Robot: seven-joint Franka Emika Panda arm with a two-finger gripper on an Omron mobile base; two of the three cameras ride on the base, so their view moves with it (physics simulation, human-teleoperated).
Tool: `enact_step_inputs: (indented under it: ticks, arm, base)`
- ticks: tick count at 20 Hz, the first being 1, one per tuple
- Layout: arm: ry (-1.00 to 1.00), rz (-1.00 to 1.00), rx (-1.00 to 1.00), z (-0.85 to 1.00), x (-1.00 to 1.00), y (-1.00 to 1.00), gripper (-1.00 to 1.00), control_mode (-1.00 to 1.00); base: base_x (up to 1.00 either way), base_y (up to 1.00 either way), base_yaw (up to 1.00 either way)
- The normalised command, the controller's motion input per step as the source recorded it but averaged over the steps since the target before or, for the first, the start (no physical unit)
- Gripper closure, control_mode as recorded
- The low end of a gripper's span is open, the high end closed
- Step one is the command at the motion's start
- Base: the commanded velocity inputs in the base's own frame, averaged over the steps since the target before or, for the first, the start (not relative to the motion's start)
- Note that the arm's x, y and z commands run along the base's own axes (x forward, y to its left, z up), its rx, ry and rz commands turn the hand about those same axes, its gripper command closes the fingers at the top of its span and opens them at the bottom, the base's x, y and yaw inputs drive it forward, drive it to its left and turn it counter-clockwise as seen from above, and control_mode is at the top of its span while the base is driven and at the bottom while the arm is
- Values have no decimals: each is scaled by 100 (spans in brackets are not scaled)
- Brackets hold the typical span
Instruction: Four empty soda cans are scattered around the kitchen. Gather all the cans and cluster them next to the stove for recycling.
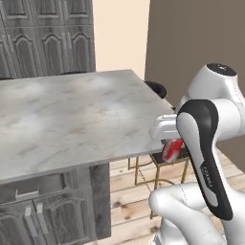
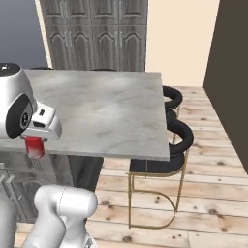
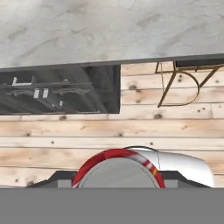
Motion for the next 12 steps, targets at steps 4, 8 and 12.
enact_step_inputs:
  ticks: [4,8,12]
  arm:
    - [0,0,0,0,0,0,100,100]
    - [0,0,0,0,0,0,100,100]
    - [0,0,0,0,0,0,100,100]
  base:
    - [-51,84,0]
    - [-70,71,0]
    - [-68,85,0]
